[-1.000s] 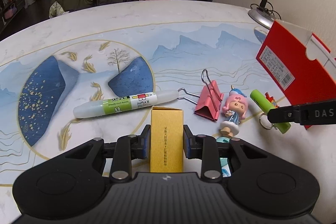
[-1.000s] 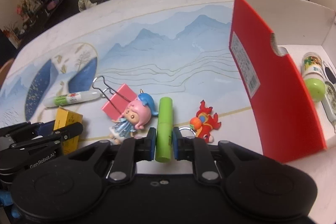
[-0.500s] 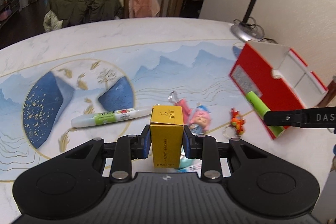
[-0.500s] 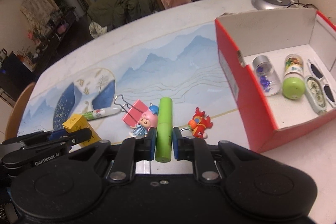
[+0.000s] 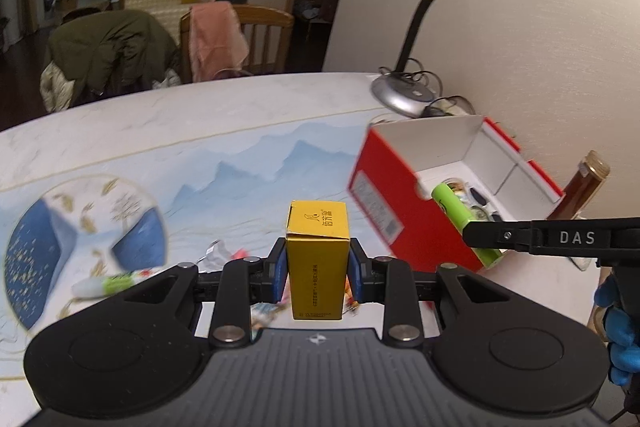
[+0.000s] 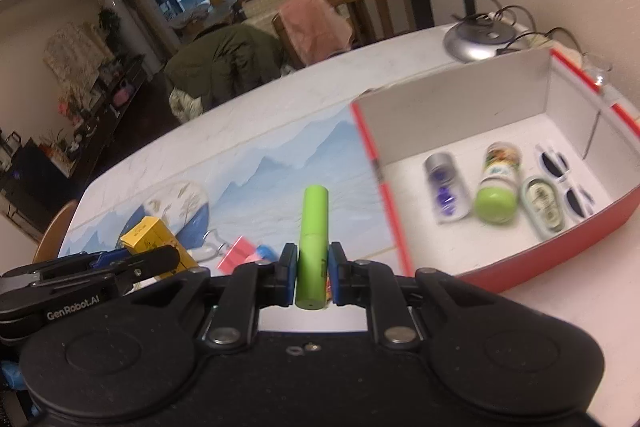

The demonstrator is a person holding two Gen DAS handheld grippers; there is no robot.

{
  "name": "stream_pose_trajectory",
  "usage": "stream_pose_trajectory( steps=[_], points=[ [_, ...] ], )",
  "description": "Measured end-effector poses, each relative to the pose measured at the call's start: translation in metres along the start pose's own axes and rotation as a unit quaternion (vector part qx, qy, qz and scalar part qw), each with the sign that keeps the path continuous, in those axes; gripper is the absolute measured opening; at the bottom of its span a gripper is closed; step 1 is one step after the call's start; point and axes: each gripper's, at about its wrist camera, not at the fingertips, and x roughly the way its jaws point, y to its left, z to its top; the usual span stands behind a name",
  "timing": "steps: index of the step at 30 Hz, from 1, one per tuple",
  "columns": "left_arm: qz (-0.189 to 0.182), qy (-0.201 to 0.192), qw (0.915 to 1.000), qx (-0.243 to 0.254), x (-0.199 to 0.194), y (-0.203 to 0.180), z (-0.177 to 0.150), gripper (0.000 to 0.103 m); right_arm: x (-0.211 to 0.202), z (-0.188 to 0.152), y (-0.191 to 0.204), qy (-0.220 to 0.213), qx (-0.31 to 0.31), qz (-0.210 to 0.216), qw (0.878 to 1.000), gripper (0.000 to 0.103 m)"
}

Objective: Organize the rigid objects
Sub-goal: 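Carry the yellow box with the left gripper into the shoebox while the right gripper carries the glue stick in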

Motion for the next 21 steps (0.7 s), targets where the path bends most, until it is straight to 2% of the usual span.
stream_pose_trajectory(
  steps=[6, 17, 21],
  points=[
    [-0.013, 0.004, 0.9997, 0.020, 0.016, -0.040, 0.012, 0.029, -0.009, 0.013, -0.037, -0.015, 0.015, -0.008, 1.000, 0.015],
    [-0.032, 0.036, 0.9979, 0.043, 0.060, -0.109, 0.032, 0.029, -0.012, 0.038, -0.109, -0.025, 0.035, -0.023, 0.999, 0.015],
    [-0.026, 0.040, 0.9972, 0.057, 0.077, -0.134, 0.041, 0.029, -0.007, 0.046, -0.134, -0.023, 0.040, -0.028, 0.999, 0.015]
  ],
)
